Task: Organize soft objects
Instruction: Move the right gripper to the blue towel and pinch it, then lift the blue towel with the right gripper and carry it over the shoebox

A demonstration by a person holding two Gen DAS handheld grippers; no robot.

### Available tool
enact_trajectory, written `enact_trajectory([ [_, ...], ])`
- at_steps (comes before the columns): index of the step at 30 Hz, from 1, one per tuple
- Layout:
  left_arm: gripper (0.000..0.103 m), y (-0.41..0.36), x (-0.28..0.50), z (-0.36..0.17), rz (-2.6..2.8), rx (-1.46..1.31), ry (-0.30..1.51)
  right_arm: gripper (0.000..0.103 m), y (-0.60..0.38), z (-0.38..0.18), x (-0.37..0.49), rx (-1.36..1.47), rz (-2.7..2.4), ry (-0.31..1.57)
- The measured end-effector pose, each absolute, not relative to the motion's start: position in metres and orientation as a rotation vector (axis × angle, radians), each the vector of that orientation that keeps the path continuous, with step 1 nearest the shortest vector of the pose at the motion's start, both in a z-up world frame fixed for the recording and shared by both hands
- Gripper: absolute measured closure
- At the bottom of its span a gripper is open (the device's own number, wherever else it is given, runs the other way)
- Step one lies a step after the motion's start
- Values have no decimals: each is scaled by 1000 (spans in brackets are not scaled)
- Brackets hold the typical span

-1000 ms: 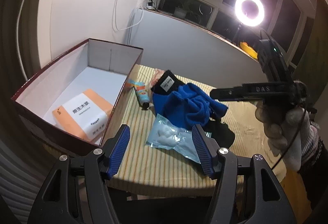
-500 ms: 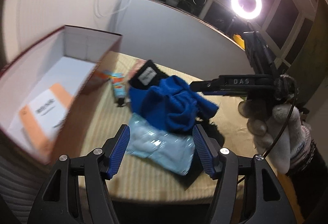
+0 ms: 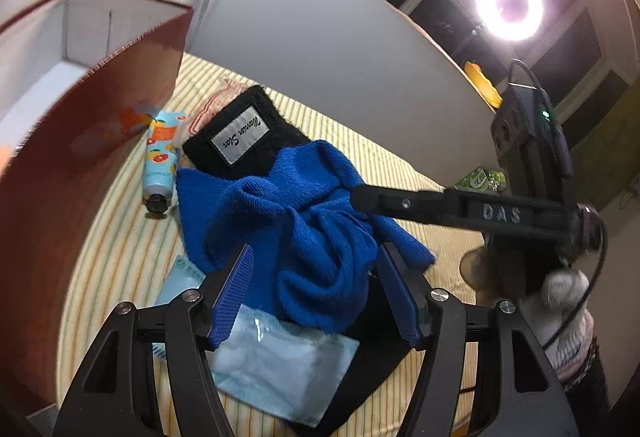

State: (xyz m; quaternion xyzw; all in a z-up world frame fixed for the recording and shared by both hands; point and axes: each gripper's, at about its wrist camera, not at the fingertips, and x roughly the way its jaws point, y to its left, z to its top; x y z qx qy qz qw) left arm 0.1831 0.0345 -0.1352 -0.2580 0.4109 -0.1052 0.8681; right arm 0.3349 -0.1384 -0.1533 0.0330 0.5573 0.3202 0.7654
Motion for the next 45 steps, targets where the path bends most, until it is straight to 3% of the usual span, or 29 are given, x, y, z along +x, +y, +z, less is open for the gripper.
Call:
enact_trajectory([
  [8,46,27,190,-141,-230,-521,885,48,-136,-162,336,66,702,1220],
  [10,69,24,191,-142,-238,-514,896,56,-134,-163,335,52,694,1220],
  [15,92,15,192,-142,-252,-475,885,79,-132,-161,325,26,701,1218],
  [19,95,15,188,-141,-260,-478,868,95,-136,-156,319,20,693,1201],
  [22,96,16,186,-139,-260,-481,852,99,-139,-152,315,28,699,1190],
  [32,97,30,182,-122,-269,-504,799,100,-145,-137,305,80,716,1150],
  [45,99,36,164,-71,-302,-459,667,101,-150,-62,284,111,775,994],
])
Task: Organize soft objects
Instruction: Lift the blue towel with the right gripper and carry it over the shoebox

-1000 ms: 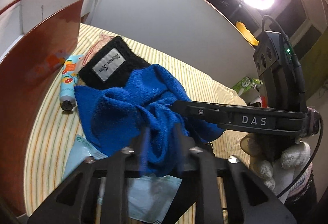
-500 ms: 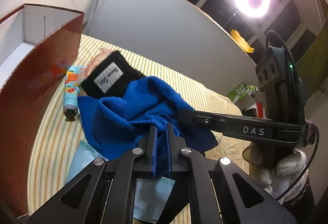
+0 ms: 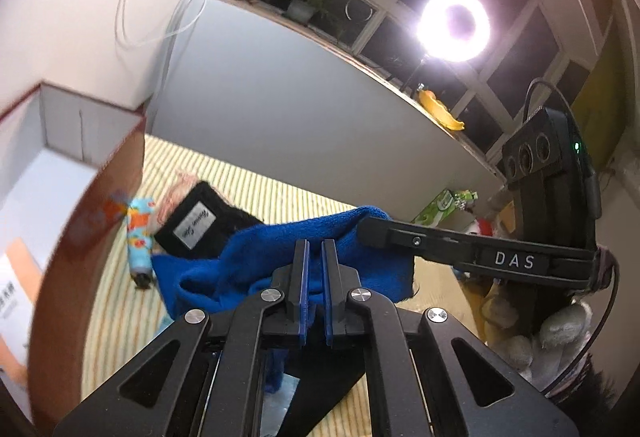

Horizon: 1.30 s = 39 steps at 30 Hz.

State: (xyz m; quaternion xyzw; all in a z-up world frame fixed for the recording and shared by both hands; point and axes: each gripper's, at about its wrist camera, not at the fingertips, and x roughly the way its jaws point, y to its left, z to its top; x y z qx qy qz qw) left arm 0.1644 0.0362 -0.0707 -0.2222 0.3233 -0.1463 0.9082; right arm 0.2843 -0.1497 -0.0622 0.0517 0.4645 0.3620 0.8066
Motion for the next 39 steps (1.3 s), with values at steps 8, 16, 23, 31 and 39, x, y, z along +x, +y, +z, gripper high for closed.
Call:
enact_trajectory([
  [8,86,13,164,-105,-332,-374,780,101,-146,-67,282,109,768,1012],
  [16,53,-6,170,-132,-285,-241,850,101,-149,-71,283,106,761,1026],
  [23,52,-14,179,-146,-239,-199,890,101,-153,-78,285,110,752,1042],
  [31,95,-8,186,-141,-237,-228,873,101,-155,-81,286,109,749,1049],
  [39,97,10,176,-118,-238,-254,803,101,-160,-72,282,114,741,1030],
])
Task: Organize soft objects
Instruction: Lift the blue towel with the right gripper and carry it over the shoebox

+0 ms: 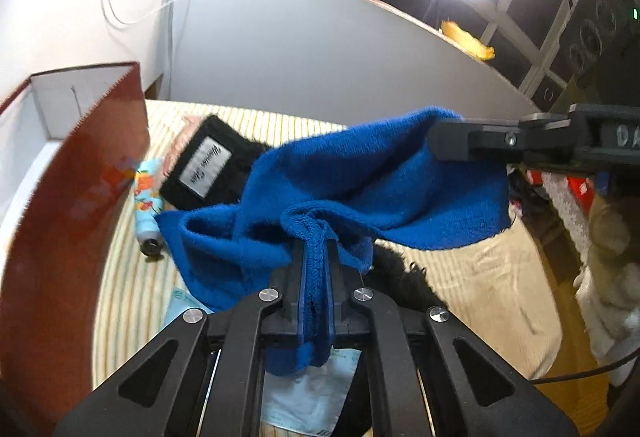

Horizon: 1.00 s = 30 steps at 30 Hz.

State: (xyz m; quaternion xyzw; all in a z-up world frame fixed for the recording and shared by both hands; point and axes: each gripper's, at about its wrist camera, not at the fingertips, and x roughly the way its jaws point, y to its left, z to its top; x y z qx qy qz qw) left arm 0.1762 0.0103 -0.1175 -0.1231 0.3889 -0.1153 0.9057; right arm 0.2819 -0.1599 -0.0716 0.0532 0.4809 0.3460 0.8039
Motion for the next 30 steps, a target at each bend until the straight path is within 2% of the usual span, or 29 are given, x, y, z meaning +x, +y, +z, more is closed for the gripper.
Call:
enact_trajectory([
  [19,97,49,133,10,-270,-292,540,101,-151,31,242,81,766,835],
  [30,97,91,119,53,-215,-274,435,101,-100,79,226,24,829,749],
])
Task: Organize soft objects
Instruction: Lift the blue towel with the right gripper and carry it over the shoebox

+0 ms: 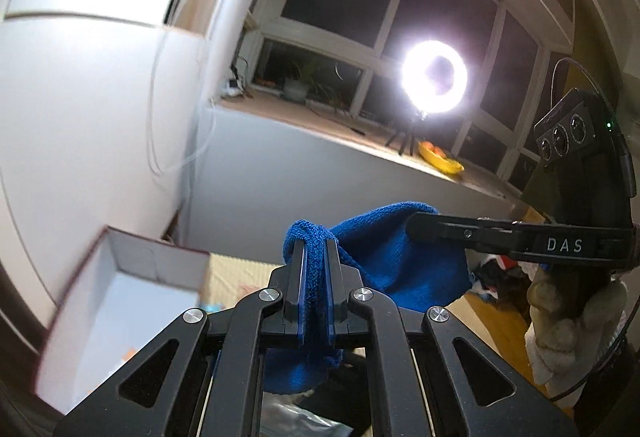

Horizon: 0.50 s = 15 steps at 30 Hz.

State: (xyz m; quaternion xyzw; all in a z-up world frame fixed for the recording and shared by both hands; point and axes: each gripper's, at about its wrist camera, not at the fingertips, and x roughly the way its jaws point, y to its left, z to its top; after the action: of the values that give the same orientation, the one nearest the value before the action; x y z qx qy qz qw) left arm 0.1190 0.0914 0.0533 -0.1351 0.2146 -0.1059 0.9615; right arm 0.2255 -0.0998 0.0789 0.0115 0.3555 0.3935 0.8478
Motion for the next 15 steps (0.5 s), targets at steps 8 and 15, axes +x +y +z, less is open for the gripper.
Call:
enact_trajectory([
  [8,97,138,115,77,-113,-257,372,101,-39,100,228,-13,894,706],
  [15,97,178,129,65,-17,-260,400,101,23,85,254,-48,906,730],
])
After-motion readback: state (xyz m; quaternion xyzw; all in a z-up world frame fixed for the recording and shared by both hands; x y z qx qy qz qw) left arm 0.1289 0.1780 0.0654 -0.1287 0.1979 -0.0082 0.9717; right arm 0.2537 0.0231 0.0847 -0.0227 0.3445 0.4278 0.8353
